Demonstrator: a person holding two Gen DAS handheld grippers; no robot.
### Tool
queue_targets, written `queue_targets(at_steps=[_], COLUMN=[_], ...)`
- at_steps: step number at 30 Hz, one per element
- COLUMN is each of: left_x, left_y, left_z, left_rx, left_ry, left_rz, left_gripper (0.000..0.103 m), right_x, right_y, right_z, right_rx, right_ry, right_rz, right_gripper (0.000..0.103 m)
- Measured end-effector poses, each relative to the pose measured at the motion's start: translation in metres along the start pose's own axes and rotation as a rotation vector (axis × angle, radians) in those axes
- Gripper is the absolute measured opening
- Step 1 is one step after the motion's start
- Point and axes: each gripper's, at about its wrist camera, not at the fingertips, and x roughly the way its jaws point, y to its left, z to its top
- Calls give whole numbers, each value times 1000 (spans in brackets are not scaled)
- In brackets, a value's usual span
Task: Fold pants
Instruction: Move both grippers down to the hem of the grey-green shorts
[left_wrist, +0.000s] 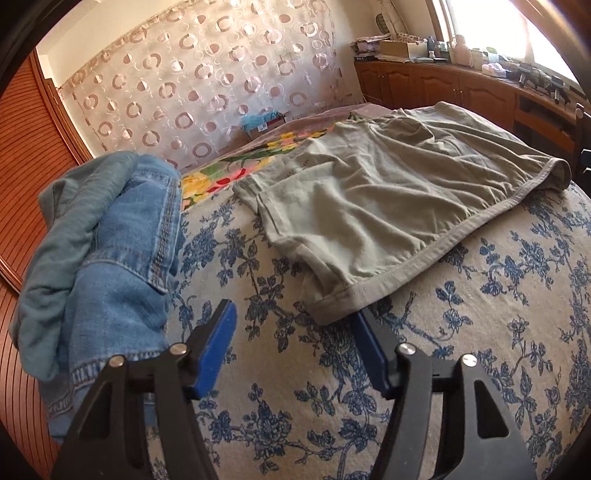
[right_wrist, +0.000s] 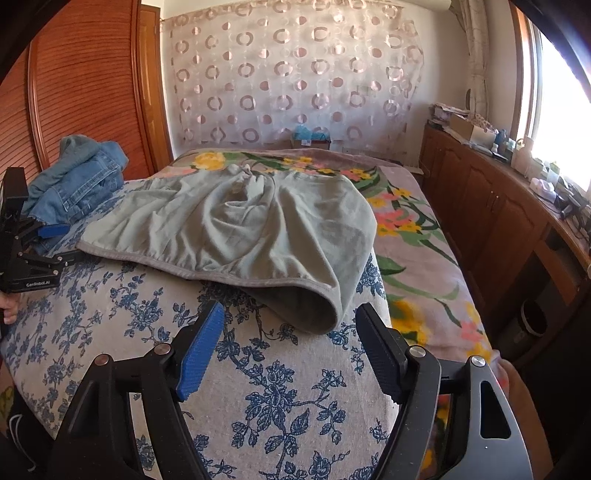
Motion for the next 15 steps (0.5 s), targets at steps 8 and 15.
queue_targets(at_steps=[8, 15], left_x=[-8, -11], left_y=[11, 13], left_z=[17, 22], left_rx=[-40, -41], left_ry=[-37, -45], left_rz=[-3, 8], left_gripper=[57, 53], right_x=[10, 22], right_y=[0, -9], right_z=[4, 7], right_rx=[-28, -21], right_ry=[17, 39], right_rz=[-9, -33], right_gripper=[67, 52])
